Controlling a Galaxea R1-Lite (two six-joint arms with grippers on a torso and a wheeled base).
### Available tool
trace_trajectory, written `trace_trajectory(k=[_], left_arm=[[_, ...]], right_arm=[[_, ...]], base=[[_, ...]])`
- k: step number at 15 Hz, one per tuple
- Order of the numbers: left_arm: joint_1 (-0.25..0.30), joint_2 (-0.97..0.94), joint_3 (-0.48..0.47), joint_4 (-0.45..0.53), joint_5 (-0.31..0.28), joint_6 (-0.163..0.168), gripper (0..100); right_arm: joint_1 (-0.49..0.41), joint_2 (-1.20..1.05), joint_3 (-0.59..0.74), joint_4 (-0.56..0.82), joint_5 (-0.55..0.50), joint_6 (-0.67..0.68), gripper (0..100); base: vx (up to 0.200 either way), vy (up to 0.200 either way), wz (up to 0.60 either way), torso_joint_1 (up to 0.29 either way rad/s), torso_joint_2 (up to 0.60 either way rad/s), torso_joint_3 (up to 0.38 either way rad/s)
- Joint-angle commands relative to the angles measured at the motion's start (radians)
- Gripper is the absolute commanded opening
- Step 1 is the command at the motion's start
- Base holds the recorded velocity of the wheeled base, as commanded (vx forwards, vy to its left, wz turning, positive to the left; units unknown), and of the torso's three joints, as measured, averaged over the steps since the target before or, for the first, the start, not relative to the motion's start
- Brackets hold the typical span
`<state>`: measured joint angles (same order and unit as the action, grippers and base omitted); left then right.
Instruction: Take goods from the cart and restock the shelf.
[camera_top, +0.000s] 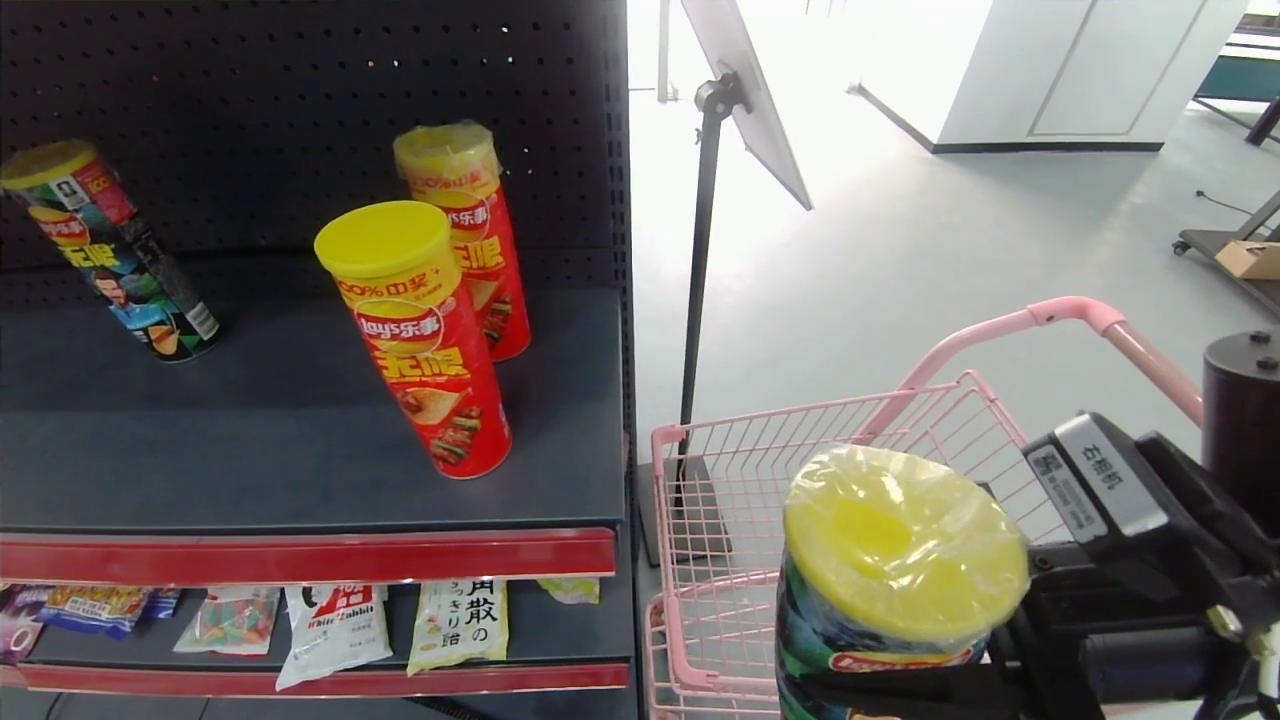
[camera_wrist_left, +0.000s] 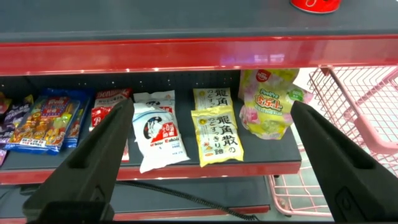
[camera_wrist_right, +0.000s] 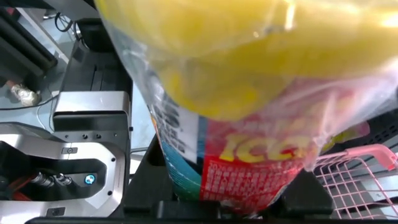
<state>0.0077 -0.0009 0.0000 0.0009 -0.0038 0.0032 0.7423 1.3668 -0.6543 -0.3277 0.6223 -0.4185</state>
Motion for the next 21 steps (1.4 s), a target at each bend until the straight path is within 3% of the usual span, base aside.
trace_trajectory(k=[1,15,21], left_arm=[[0.0,0.001,0.0,0.001,-0.001,0.0,100],[0.0,0.001,0.0,0.001,0.001,0.0,100],[-0.002,0.001,0.0,0.001,0.001,0.0,100]], right_arm=[[0.0,0.005,-0.001,-0.002,0.0,0.0,0],[0.0,0.012,-0.008,-0.004,0.0,0.001,0],[0.023,0.04,-0.084,-0.002,-0.001,0.003,0]], base=[[0.0,0.2,0.0,0.002,-0.01,-0.007],[0.0,0.2,0.0,0.003,0.0,0.002],[0.0,0.2,0.0,0.002,0.0,0.002]])
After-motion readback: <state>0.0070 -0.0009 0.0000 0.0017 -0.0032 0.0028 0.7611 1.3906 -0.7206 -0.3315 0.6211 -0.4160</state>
